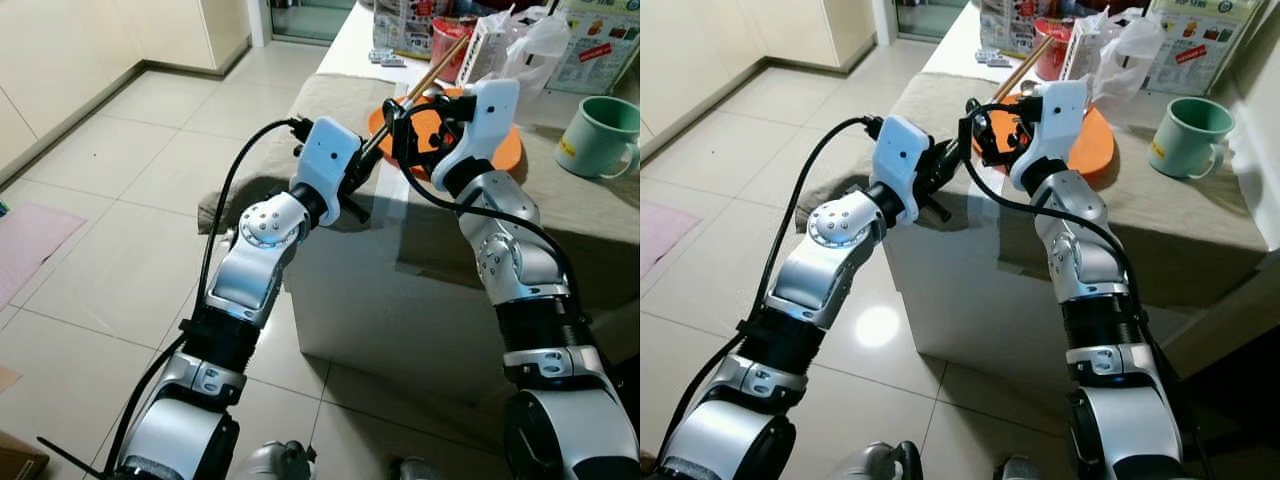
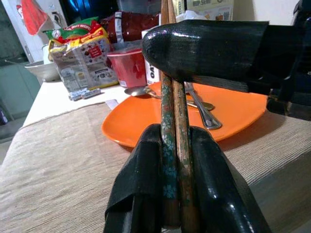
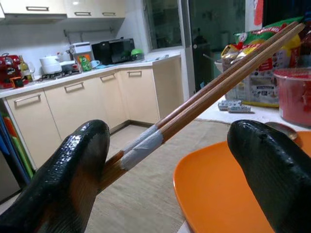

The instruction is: Setting the table

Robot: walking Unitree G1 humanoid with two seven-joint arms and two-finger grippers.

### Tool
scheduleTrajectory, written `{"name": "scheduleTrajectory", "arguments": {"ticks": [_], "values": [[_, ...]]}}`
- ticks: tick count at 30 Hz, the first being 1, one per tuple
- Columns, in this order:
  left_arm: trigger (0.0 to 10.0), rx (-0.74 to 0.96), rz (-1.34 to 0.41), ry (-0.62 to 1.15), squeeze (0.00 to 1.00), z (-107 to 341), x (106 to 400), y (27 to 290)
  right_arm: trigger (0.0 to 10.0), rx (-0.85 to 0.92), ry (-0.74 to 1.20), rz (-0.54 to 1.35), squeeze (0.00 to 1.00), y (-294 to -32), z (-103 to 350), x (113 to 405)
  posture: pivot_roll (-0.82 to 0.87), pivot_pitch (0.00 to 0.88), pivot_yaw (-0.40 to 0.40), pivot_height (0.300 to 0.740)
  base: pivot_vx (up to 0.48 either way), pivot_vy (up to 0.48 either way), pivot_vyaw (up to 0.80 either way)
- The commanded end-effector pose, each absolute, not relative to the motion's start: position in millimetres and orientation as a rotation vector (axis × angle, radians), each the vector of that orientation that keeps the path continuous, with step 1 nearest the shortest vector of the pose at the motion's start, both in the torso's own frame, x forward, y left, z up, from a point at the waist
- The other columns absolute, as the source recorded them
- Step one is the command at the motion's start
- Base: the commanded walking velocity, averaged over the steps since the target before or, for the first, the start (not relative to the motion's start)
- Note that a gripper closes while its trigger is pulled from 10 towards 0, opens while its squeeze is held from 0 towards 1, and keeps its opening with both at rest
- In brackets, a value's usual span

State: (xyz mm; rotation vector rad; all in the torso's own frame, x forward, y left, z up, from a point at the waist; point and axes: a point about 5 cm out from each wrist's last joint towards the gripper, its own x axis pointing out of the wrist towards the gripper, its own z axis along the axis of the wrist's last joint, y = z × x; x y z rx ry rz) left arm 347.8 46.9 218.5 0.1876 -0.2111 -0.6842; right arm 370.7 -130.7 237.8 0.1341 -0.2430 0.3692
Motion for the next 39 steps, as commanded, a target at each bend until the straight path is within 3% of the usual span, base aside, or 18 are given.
{"name": "scheduleTrajectory", "arguments": {"ticks": [1, 6, 18, 26, 31, 39], "values": [[0.0, 0.191, -0.716, -0.336, 0.00, 242, 338, 43, 10.0, 0.148, -0.164, 0.237, 0.00, -154, 221, 376, -0.16, 0.068, 0.056, 0.740, 0.000, 0.000, 0.00], [0.0, 0.183, -0.738, -0.369, 0.00, 247, 333, 40, 10.0, 0.247, -0.124, 0.191, 0.00, -156, 210, 379, -0.16, 0.069, 0.058, 0.740, 0.000, 0.000, 0.00], [0.0, 0.134, -0.785, -0.437, 0.00, 261, 323, 33, 10.0, 0.359, -0.092, 0.234, 0.00, -131, 205, 384, -0.15, 0.071, 0.061, 0.740, 0.000, 0.000, 0.00], [0.0, 0.140, -0.844, -0.440, 0.00, 262, 317, 26, 10.0, 0.346, -0.110, 0.265, 0.00, -120, 207, 386, -0.15, 0.076, 0.063, 0.740, 0.000, 0.000, 0.00], [0.0, 0.211, -0.717, -0.317, 0.00, 244, 339, 36, 10.0, 0.291, -0.150, 0.314, 0.00, -114, 215, 382, -0.15, 0.073, 0.061, 0.740, 0.000, 0.000, 0.00], [0.0, 0.270, -0.613, -0.329, 0.00, 248, 353, 50, 10.0, 0.093, -0.246, 0.326, 0.00, -130, 230, 376, -0.17, 0.072, 0.056, 0.740, 0.000, 0.000, 0.00]]}}
